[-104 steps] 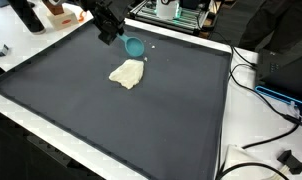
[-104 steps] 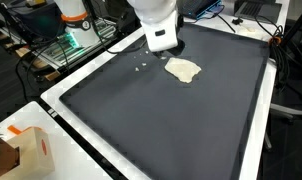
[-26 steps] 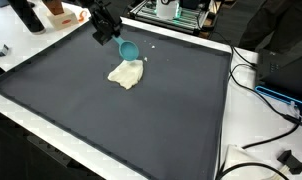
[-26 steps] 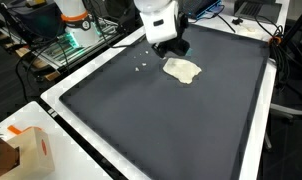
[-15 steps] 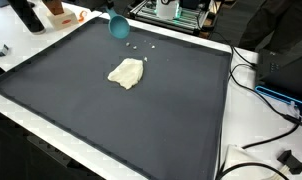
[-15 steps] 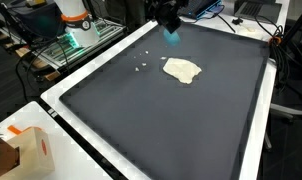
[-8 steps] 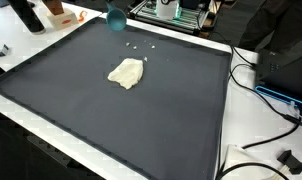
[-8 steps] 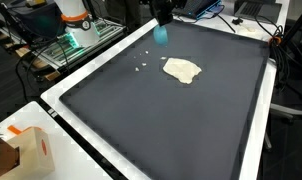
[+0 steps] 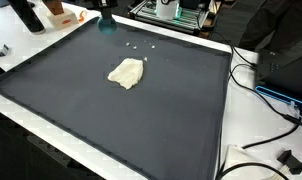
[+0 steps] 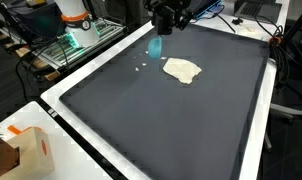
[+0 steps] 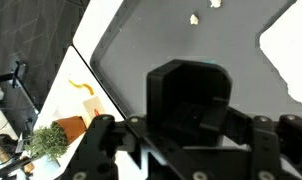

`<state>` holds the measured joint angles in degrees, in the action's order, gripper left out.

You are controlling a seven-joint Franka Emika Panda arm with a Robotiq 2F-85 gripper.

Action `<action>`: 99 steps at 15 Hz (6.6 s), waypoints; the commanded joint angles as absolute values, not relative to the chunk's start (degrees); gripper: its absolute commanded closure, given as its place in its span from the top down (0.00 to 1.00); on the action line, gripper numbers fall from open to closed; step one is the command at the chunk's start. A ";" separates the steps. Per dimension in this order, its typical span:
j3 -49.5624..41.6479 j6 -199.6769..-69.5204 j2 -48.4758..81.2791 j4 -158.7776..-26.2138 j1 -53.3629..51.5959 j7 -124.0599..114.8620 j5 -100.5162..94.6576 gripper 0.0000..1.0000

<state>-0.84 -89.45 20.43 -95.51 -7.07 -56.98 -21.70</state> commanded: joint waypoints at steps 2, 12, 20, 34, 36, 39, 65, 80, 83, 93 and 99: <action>-1.96 -87.19 26.86 -90.95 -10.39 -62.32 -28.92 0.19; -3.01 -89.41 36.57 -88.69 -12.78 -69.41 -36.91 0.19; -3.10 -88.90 41.75 -85.98 -13.25 -71.24 -35.67 0.19; -1.88 -89.25 44.03 -83.39 -15.09 -66.87 -34.74 0.19; -1.83 -89.22 44.23 -82.80 -15.40 -66.40 -34.78 0.19; -1.61 -89.55 44.83 -81.14 -15.61 -64.64 -34.68 0.19; -0.69 -100.04 40.72 -79.19 -14.21 -42.43 -30.23 0.19; 1.92 -106.84 29.31 -86.08 -4.50 -11.30 -4.15 0.19; 2.94 -108.14 28.05 -86.95 -1.02 -3.54 3.32 0.19; 6.58 -103.51 28.98 -88.18 10.60 22.20 29.41 0.19; 5.73 -91.98 32.16 -87.46 14.43 25.95 41.24 0.19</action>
